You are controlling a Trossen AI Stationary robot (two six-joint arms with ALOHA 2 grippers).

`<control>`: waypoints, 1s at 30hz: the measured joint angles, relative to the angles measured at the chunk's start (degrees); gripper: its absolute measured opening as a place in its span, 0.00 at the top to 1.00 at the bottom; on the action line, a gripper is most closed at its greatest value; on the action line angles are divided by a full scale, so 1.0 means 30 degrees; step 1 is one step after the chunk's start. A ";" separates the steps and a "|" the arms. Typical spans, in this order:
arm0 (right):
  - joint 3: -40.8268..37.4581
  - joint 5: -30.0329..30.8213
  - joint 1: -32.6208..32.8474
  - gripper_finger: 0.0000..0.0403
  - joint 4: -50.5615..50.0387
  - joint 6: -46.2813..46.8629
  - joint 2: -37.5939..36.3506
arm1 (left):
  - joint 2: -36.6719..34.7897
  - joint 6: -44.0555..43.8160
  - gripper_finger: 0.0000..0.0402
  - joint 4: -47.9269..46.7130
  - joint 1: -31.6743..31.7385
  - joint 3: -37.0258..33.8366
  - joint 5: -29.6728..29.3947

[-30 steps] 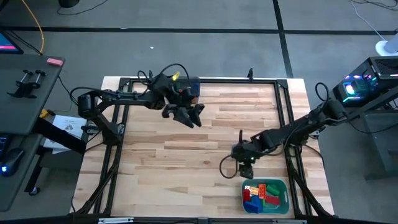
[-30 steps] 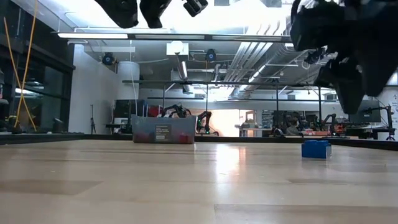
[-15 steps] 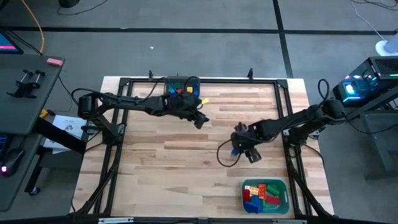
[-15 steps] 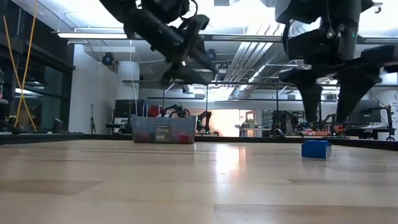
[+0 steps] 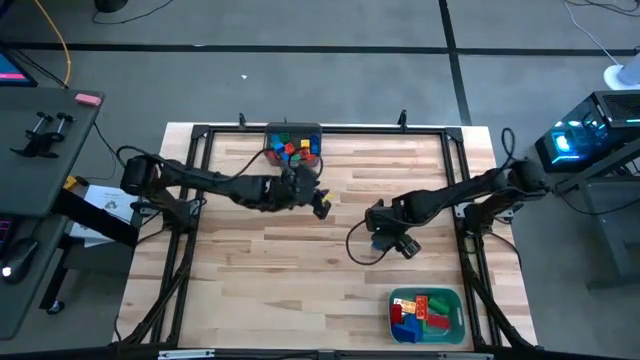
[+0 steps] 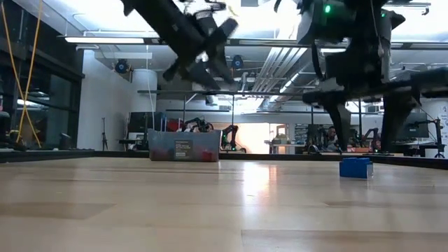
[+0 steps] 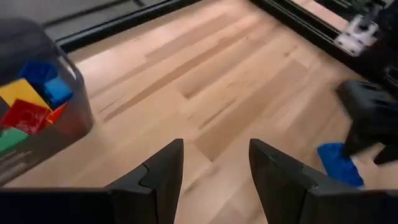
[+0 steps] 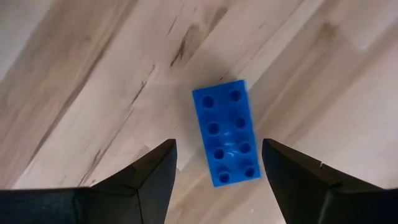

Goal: Sort blocks by size
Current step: Put the blue game piece into the black bin

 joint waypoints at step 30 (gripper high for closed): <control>0.3342 0.2942 -0.2556 0.66 0.7370 0.3253 0.2904 | -1.4516 0.6505 0.58 -0.3040 -0.5632 0.0022 -0.4812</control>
